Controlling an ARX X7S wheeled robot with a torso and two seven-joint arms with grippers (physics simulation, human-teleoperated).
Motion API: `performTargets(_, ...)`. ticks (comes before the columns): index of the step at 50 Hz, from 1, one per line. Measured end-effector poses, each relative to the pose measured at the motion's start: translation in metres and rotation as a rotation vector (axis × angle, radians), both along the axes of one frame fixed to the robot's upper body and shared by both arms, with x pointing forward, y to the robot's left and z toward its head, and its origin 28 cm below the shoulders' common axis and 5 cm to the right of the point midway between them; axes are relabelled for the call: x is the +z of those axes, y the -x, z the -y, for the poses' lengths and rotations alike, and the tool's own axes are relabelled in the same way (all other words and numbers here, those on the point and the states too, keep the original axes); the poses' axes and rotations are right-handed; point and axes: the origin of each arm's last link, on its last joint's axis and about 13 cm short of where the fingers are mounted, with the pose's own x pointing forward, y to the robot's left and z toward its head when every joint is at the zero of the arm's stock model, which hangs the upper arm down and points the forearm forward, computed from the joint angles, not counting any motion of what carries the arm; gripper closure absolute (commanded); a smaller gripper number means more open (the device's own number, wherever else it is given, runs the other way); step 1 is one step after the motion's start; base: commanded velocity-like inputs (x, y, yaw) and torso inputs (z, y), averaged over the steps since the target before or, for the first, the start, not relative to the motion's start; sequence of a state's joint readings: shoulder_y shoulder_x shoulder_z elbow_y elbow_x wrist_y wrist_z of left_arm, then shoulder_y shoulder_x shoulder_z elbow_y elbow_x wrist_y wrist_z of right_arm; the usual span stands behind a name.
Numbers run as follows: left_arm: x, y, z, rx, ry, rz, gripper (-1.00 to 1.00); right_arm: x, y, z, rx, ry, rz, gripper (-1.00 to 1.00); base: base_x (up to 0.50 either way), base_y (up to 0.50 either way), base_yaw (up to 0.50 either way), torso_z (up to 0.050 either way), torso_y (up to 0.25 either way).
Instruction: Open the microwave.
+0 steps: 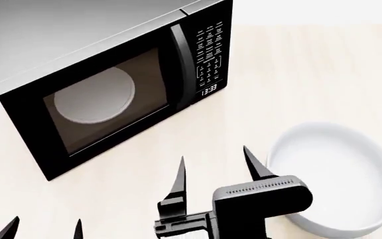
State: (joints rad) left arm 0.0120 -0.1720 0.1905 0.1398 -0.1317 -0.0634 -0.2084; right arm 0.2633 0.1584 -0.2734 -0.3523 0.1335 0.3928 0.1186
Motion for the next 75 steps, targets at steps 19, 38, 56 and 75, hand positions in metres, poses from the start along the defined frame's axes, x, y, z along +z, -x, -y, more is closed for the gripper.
performTargets(19,-0.001,0.000,-0.001,0.002,0.010,-0.009,-1.00,0.023,-0.039,-0.007,0.036,0.044,0.001,-1.00,0.00,0.00,0.00,0.000,0.000)
performTargets(38,0.001,0.000,-0.002,0.005,0.011,-0.008,-1.00,0.038,-0.087,-0.011,0.017,0.106,-0.015,-1.00,0.00,0.00,0.00,0.000,0.000)
performTargets(56,0.001,0.001,-0.004,0.010,0.016,-0.008,-1.00,0.044,-0.117,-0.020,0.005,0.151,-0.030,-1.00,0.00,0.00,0.00,0.000,0.000)
performTargets(75,-0.001,0.001,-0.005,0.014,0.022,-0.011,-1.00,0.042,-0.132,-0.026,-0.004,0.177,-0.048,-1.00,0.00,0.00,0.00,0.000,0.000)
